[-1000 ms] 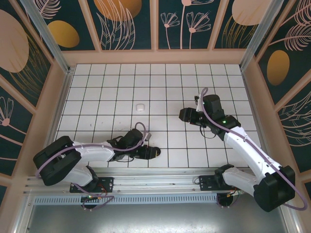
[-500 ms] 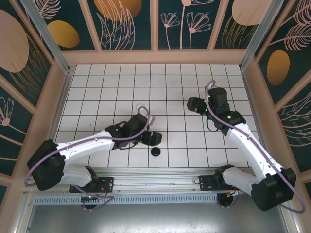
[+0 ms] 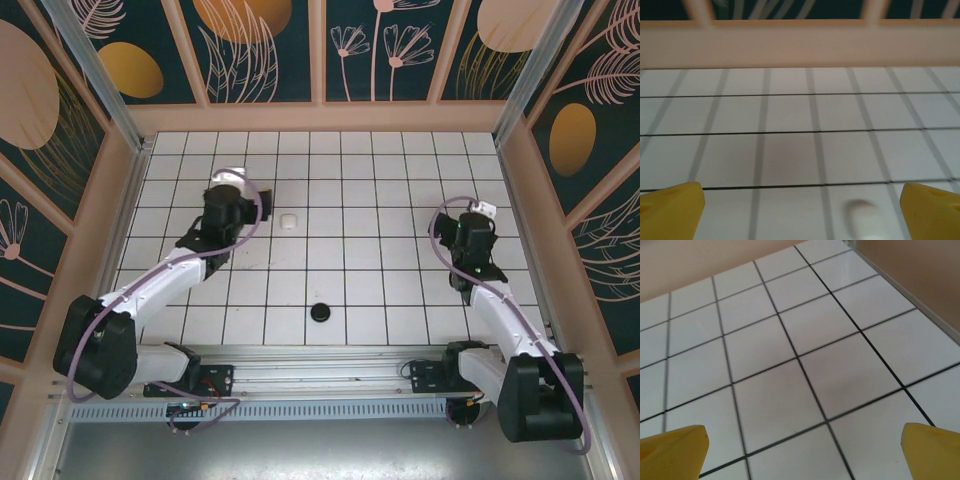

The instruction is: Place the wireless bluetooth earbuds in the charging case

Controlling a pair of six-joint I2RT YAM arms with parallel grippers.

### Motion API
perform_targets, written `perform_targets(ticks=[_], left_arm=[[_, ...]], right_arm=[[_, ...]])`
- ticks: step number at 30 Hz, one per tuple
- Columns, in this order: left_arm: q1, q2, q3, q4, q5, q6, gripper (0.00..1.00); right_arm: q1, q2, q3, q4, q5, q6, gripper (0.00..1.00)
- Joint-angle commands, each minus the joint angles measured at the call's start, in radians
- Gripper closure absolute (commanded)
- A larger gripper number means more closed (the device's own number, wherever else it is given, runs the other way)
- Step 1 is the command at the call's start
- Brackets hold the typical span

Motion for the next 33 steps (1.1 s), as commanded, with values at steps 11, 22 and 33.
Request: perform_targets(ticks=[11,22,33], left_arm=[[0.284,-0.109,-0.409,0.556,0.034,0.177,0.01],[0.321,0.028,-0.61,1.043,-0.014,0.15,0.01],[0.324,0.169,-0.617,1.178,0.051,0.172,0.01]], right_arm=[[-0.125,0.169,-0.214,0.724,-0.138,-0.112,0.01],[-0.126,0.406,-0.284,1.115,-0.236,-0.157,0.01],[-0.075,0.53,-0.232,1.129,-0.172,-0.193,0.01]])
